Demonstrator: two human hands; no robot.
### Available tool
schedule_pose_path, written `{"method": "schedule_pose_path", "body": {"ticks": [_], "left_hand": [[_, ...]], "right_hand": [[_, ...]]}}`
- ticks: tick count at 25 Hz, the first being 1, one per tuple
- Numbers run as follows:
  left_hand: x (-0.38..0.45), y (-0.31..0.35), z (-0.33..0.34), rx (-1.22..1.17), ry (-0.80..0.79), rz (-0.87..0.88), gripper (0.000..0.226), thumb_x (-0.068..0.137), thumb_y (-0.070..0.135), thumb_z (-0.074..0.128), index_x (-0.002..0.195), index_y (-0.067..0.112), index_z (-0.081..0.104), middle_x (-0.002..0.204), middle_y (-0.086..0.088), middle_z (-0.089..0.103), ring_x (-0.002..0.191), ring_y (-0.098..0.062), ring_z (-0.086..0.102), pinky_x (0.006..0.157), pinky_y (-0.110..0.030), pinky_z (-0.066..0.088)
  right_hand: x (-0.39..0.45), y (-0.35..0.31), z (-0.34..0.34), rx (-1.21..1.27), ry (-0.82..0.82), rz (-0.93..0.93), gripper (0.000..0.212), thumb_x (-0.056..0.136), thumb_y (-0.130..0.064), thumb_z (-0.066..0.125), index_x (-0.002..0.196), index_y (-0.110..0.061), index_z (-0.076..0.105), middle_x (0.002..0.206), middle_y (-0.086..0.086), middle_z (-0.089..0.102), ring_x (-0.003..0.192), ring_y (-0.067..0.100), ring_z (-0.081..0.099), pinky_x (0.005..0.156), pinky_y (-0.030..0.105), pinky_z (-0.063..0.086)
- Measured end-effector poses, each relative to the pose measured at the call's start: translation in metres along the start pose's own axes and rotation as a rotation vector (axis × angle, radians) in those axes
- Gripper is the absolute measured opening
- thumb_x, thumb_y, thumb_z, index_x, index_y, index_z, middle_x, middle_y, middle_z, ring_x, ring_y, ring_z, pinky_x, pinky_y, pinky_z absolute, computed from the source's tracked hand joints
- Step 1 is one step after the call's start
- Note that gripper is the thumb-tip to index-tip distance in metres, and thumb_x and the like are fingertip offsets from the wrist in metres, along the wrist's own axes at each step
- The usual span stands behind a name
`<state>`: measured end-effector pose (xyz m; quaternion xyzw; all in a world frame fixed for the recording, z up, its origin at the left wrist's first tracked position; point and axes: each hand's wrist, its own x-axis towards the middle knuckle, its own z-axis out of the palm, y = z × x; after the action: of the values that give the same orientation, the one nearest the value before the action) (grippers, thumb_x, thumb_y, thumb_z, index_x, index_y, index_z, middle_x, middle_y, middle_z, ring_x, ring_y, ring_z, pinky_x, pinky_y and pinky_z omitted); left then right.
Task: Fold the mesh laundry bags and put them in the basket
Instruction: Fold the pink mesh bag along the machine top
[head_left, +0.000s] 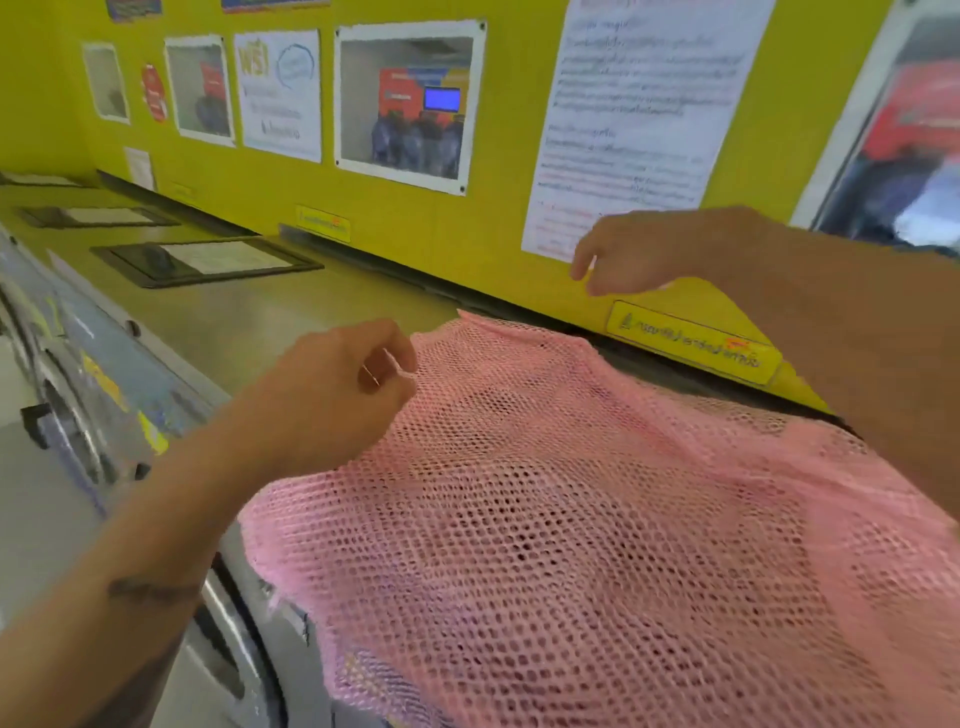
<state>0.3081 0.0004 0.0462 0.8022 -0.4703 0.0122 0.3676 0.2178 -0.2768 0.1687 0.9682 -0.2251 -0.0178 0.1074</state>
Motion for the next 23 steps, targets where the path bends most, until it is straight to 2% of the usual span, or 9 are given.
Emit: {"method": "schedule_pose_path", "body": {"ticks": [3,4,6,9,11,14,17,19,23], "left_hand": [[-0.008,0.022,0.031,0.291,-0.43,-0.069,0.057,0.074,0.077,0.045,0.125,0.051,0.048,0.126,0.011,0.049,0.117,-0.017,0.051,0.104,-0.047,0.041],[-0.009,0.027,0.041,0.367,-0.435,-0.077,0.062,0.071,0.081,0.042,0.125,0.051,0.048,0.129,0.008,0.045,0.12,-0.02,0.048,0.107,-0.049,0.037],[-0.009,0.035,0.047,0.311,-0.32,-0.094,0.042,0.079,0.067,0.054,0.116,0.048,0.053,0.131,0.002,0.049,0.12,-0.024,0.049,0.109,-0.047,0.036],[-0.02,0.061,0.061,0.277,-0.077,-0.006,0.022,0.087,0.032,0.067,0.1,0.044,0.055,0.128,-0.001,0.059,0.117,-0.022,0.053,0.107,-0.044,0.038],[-0.036,0.096,0.073,0.164,-0.005,0.111,0.019,0.088,0.022,0.067,0.093,0.038,0.06,0.114,0.003,0.067,0.101,-0.012,0.06,0.097,-0.037,0.043],[-0.073,0.158,0.092,-0.06,-0.089,0.186,0.013,0.087,0.016,0.066,0.084,0.028,0.067,0.091,0.009,0.072,0.089,-0.003,0.065,0.089,-0.03,0.049],[-0.11,0.197,0.102,-0.1,-0.128,0.248,0.008,0.084,0.022,0.064,0.085,0.027,0.069,0.087,0.009,0.073,0.089,-0.009,0.067,0.084,-0.027,0.052],[-0.131,0.204,0.099,-0.074,-0.099,0.243,0.017,0.085,0.01,0.063,0.087,0.025,0.071,0.089,0.009,0.072,0.088,-0.012,0.066,0.082,-0.021,0.05],[-0.17,0.198,0.093,0.044,-0.22,0.124,0.036,0.073,0.012,0.059,0.101,0.032,0.069,0.105,0.008,0.062,0.099,-0.008,0.057,0.089,-0.022,0.043]], "right_hand": [[-0.052,0.024,-0.028,-0.101,-0.061,0.044,0.034,0.095,-0.023,0.056,0.118,-0.001,0.066,0.106,0.019,0.071,0.1,0.037,0.067,0.085,0.044,0.057],[-0.073,0.034,-0.031,-0.113,-0.075,0.06,0.034,0.096,-0.024,0.055,0.119,-0.001,0.065,0.103,0.017,0.072,0.096,0.035,0.068,0.081,0.041,0.057],[-0.107,0.051,-0.028,-0.106,-0.101,0.061,0.036,0.095,-0.023,0.055,0.12,0.001,0.064,0.093,0.015,0.07,0.085,0.032,0.065,0.07,0.035,0.053],[-0.161,0.076,-0.002,-0.07,-0.162,0.025,0.038,0.094,-0.023,0.056,0.119,0.005,0.062,0.092,0.022,0.07,0.087,0.034,0.063,0.076,0.031,0.054],[-0.199,0.088,0.018,-0.105,-0.22,-0.012,0.039,0.095,-0.025,0.057,0.122,0.003,0.061,0.076,0.008,0.064,0.08,0.025,0.056,0.074,0.03,0.05],[-0.253,0.09,0.038,-0.058,-0.271,-0.068,0.038,0.091,-0.032,0.063,0.128,-0.021,0.06,0.077,-0.019,0.05,0.078,0.007,0.05,0.075,0.03,0.043],[-0.297,0.08,0.058,0.105,-0.394,-0.187,0.03,0.085,-0.045,0.069,0.113,-0.035,0.063,0.092,-0.017,0.065,0.088,0.004,0.061,0.082,0.033,0.051],[-0.316,0.07,0.072,0.194,-0.433,-0.264,0.03,0.08,-0.048,0.073,0.106,-0.038,0.062,0.093,-0.016,0.067,0.087,0.002,0.063,0.078,0.03,0.051],[-0.332,0.062,0.103,0.135,-0.34,-0.366,0.025,0.081,-0.028,0.073,0.09,-0.038,0.052,0.088,-0.012,0.058,0.079,0.003,0.055,0.067,0.029,0.047]]}}
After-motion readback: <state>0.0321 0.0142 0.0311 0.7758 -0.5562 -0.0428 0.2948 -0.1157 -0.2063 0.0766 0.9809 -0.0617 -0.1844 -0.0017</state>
